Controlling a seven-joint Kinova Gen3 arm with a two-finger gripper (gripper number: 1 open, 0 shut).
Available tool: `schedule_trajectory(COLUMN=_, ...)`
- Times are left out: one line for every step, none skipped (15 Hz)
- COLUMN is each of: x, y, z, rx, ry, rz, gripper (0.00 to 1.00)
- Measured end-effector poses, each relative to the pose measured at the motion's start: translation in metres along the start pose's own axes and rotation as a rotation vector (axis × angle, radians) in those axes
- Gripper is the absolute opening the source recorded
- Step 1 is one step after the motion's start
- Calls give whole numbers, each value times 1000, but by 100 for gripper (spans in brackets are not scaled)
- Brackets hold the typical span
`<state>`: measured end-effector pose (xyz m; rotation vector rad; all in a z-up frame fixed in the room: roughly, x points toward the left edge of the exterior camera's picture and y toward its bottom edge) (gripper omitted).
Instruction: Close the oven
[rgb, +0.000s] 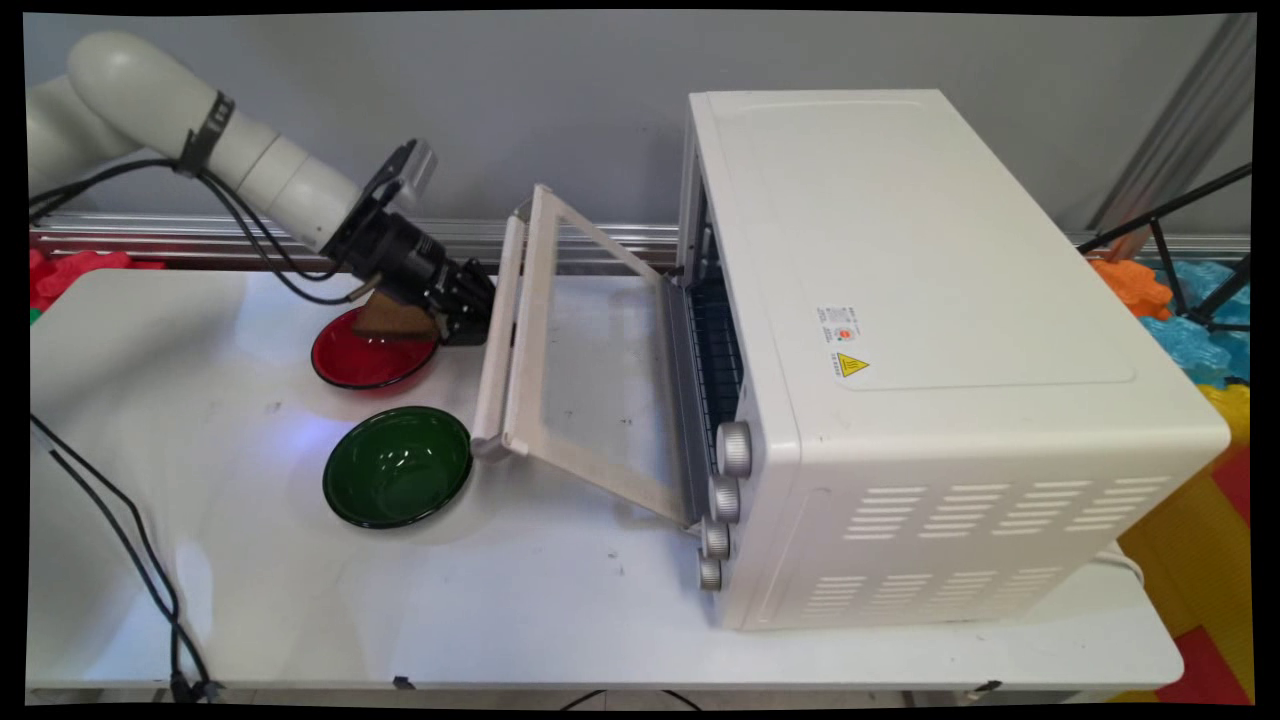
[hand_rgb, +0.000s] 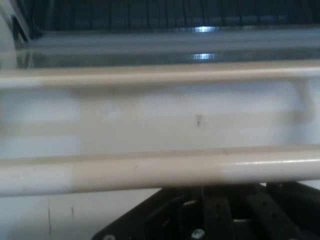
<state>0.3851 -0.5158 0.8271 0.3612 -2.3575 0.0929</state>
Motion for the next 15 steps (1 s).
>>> schedule_trajectory(x=7, y=-1, z=-1, rx=-2, ry=17, rz=1, gripper=0)
schedule_trajectory(x=12, y=-2, z=-2, rx=-2, ry=31, rz=1, gripper=0)
schedule_trajectory(x=20, y=-4, z=-3, rx=-3, ry=49, rz=3, gripper=0)
schedule_trajectory(x=25, y=-3, z=-5, rx=-1, ry=62, rz=2, gripper=0)
schedule_trajectory(x=31, y=-4, z=-6, rx=0, ry=76, rz=3, gripper=0)
schedule_trajectory(x=36, y=-5, z=-7, rx=0, ry=88, rz=3, gripper=0)
schedule_trajectory(x=43, y=-7, z=-7, rx=-2, ry=101, rz=5, gripper=0)
schedule_trajectory(x=48, y=-7, z=-7, rx=-3, ry=113, rz=5, gripper=0)
schedule_trajectory(x=51, y=-8, z=-7, rx=-4, ry=120, rz=6, gripper=0)
schedule_trajectory(x=57, y=-8, z=-8, rx=-6, ry=132, rz=6, gripper=0)
schedule_trajectory(x=61, y=-8, z=-8, rx=-7, ry=141, rz=6, gripper=0)
schedule_trajectory(x=63, y=-8, z=-9, rx=-8, ry=146, rz=6, gripper=0)
schedule_trajectory(x=68, y=-8, z=-9, rx=-10, ry=153, rz=6, gripper=0)
schedule_trajectory(x=71, y=-7, z=-9, rx=-12, ry=157, rz=6, gripper=0)
schedule_trajectory(x=73, y=-7, z=-10, rx=-13, ry=160, rz=5, gripper=0)
